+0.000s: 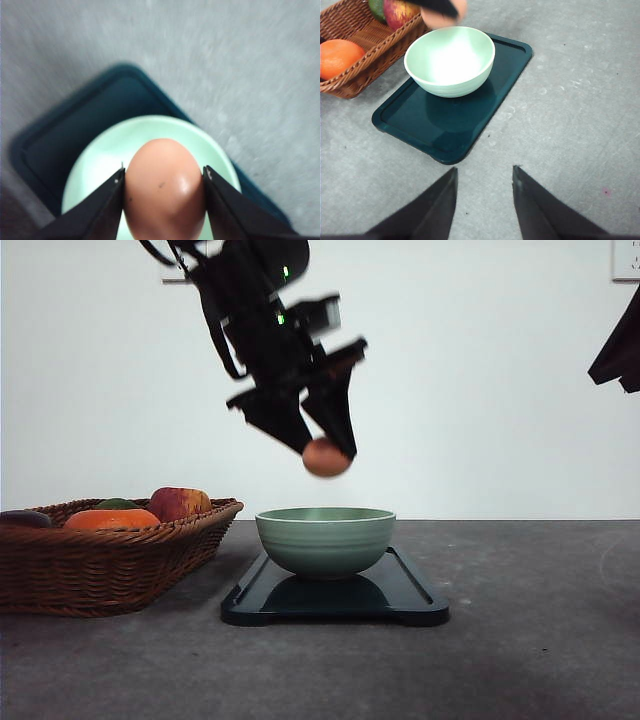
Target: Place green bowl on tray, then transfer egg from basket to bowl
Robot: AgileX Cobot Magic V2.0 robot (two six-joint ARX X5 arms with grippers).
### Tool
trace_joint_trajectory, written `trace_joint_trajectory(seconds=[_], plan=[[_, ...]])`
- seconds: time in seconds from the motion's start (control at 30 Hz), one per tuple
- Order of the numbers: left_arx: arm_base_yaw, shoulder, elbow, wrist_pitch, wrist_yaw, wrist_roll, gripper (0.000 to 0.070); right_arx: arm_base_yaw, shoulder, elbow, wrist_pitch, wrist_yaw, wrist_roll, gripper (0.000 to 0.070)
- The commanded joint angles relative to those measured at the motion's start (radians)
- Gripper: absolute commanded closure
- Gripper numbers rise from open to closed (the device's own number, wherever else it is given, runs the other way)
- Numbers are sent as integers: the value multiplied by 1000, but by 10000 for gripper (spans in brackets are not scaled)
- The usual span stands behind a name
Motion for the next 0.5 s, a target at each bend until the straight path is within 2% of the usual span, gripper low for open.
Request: trace_joint_trajectory(seconds=[0.0,0.47], plan=[[-9,41,22,10,-5,10,518,6,3,4,11,2,-9,493],[-14,144,22,10,-30,10,519,6,3,4,10,1,-8,493]])
